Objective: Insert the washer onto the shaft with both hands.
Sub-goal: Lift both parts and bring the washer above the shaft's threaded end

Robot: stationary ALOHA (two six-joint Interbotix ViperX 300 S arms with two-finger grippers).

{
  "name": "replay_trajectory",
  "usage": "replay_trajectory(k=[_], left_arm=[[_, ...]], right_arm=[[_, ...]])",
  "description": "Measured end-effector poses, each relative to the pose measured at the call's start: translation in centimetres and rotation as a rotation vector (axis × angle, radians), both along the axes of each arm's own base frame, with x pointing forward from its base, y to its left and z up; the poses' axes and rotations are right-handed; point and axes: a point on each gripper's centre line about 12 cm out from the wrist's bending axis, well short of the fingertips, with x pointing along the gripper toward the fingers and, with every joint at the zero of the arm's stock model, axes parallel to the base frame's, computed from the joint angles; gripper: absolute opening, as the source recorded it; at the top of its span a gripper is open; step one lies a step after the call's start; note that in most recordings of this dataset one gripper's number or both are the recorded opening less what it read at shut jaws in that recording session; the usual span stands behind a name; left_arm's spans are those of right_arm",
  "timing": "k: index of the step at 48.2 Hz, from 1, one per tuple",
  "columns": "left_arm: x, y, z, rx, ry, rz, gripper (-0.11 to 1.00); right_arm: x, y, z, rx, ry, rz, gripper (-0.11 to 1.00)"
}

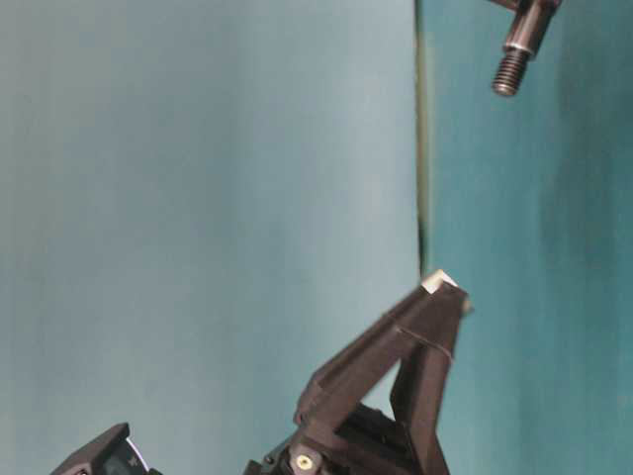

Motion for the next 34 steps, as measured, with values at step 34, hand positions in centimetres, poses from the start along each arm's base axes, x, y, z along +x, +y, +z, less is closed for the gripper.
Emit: replay_trajectory(k=[34], left_arm=[[1.0,-1.2,-1.1,-0.088,-0.052,-0.007,0.37]], right_arm=[[1.2,0.5,-2.2,0.052,-0.081,-0.017,0.00]])
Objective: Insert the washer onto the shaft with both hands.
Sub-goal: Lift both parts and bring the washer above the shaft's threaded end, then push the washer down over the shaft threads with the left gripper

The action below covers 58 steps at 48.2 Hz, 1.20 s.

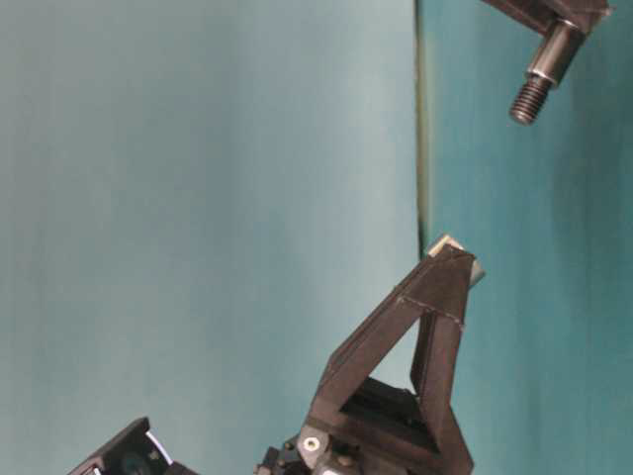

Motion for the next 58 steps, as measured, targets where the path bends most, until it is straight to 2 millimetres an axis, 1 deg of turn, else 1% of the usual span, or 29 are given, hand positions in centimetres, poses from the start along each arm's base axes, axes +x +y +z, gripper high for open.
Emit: replay_trajectory(k=[9,31,58], left_arm=[[0.3,0.0,-0.1,-0.001,0.000,0.001,0.37],[2.0,-0.2,-0.4,-0.001,-0.004,0.001,0.37],[2.7,-0.3,-0.5,-0.002,-0.009,0.001,0.37]], right_arm=[[0.5,0.1,0.1,0.001,-0.014,0.001,0.00],[1.7,0.3,0.1,0.003,-0.024,0.000,0.00],[2.0,-0.1,0.5,0.008,-0.059,-0.013,0.00]])
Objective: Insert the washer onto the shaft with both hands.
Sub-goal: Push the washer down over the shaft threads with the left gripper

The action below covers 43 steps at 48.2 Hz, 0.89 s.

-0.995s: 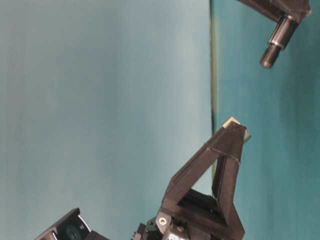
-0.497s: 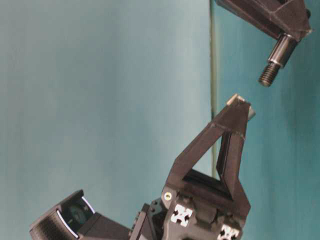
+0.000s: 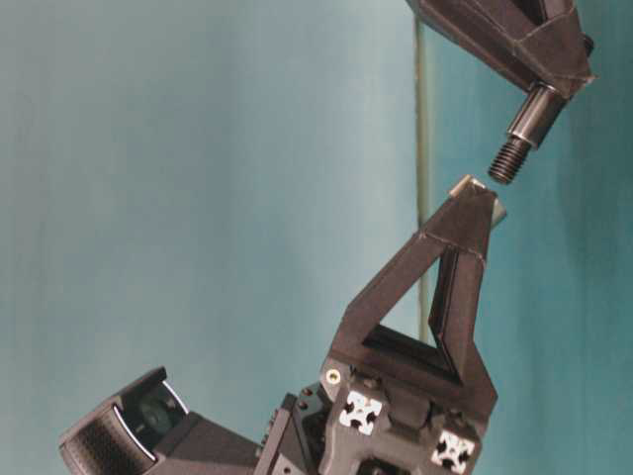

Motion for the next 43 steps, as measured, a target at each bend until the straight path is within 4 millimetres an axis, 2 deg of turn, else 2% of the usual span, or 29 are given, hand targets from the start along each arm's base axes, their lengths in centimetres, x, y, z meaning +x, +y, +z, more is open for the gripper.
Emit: replay_trajectory(k=[43], left_arm=[[1.4,-0.2,-0.8,0.003,0.015,-0.003,0.37]], right_arm=[[0.2,-0.2,0.3,0.003,-0.026,-0.007,0.00]])
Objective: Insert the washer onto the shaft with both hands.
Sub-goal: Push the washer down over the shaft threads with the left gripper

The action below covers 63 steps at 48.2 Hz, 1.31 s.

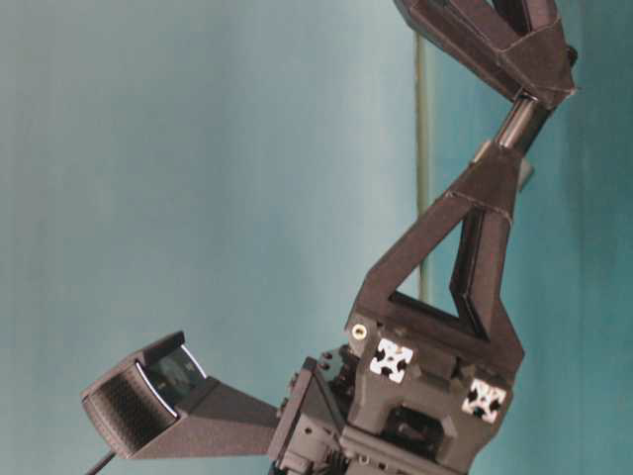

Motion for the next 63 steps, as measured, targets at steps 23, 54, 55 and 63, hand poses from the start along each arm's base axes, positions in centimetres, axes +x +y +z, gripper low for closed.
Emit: replay_trajectory(k=[23,54,55,63], left_arm=[[0.6,-0.1,-0.5,0.002,0.020,0.000,0.37],[1.8,-0.1,-0.6,0.009,0.028,0.002,0.37],[1.7,-0.2,-0.6,0.010,0.030,0.000,0.37],[1.8,-0.2,-0.6,0.007,0.030,0.001,0.37]], right_arm=[[0.1,-0.1,0.0,0.001,-0.003,-0.004,0.00],[0.1,-0.2,0.1,-0.001,-0.003,-0.007,0.00],[0.1,-0.2,0.0,0.000,0.000,-0.008,0.00],[0.1,-0.2,0.1,0.000,-0.002,-0.008,0.00]])
